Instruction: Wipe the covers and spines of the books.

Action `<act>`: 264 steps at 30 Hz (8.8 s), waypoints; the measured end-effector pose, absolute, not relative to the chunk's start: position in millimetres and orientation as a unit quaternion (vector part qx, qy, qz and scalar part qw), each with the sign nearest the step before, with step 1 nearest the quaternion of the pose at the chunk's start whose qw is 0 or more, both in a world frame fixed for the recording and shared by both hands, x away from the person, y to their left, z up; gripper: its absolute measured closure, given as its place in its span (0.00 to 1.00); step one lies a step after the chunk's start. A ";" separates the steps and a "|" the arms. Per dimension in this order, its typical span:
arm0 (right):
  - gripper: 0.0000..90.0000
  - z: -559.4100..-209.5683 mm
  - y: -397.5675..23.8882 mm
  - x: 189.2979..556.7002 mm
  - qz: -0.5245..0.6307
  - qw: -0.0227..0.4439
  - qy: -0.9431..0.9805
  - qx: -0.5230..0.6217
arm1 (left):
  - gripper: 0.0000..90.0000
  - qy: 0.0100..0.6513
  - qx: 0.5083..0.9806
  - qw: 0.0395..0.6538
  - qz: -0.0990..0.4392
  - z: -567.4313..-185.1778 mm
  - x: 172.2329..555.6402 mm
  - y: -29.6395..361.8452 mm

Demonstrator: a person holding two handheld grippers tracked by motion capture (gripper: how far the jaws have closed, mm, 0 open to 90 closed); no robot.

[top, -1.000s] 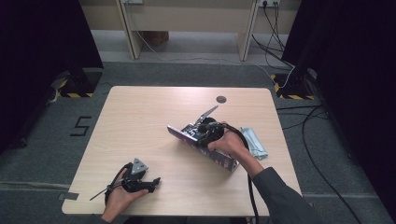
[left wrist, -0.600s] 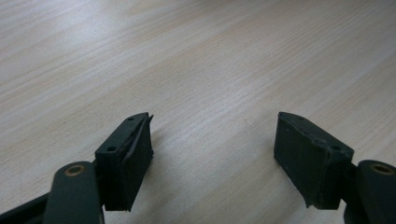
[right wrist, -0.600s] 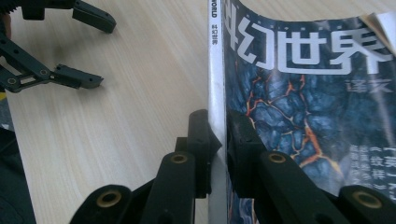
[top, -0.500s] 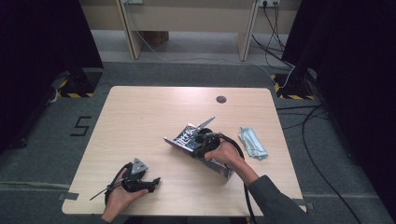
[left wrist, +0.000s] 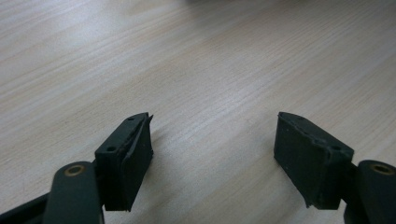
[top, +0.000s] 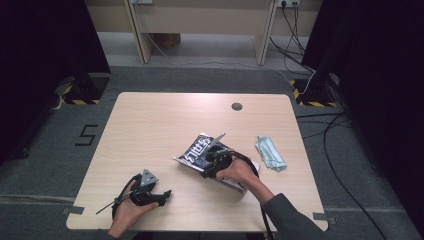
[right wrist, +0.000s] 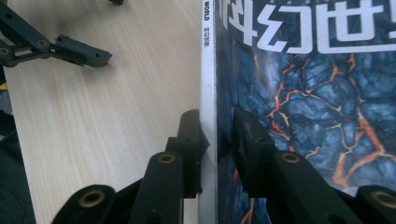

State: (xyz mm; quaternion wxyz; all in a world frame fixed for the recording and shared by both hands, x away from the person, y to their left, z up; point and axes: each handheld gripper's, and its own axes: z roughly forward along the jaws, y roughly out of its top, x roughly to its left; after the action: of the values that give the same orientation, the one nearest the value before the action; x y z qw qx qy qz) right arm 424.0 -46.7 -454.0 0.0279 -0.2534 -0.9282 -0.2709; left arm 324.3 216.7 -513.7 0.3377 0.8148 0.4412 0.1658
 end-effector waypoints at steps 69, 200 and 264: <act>0.36 -487.7 -148.7 440.5 -0.276 -0.078 -0.865 -0.412 | 0.33 0.422 0.813 0.384 0.120 -513.7 322.5 185.5; 0.31 -484.0 -139.5 407.7 -0.345 -0.109 -0.819 -0.445 | 0.33 0.442 0.791 0.399 0.143 -505.2 369.8 165.6; 0.37 -483.8 -196.1 441.3 -0.304 -0.198 -0.809 -0.462 | 0.20 0.412 0.827 0.349 0.157 -516.5 319.4 209.6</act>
State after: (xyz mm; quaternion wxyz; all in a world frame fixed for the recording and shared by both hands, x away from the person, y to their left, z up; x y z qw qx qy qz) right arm 441.3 -196.1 -483.8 -0.1985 -0.4617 -0.8092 -0.3042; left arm 319.4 209.6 -516.5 0.3490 0.8270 0.4118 0.1571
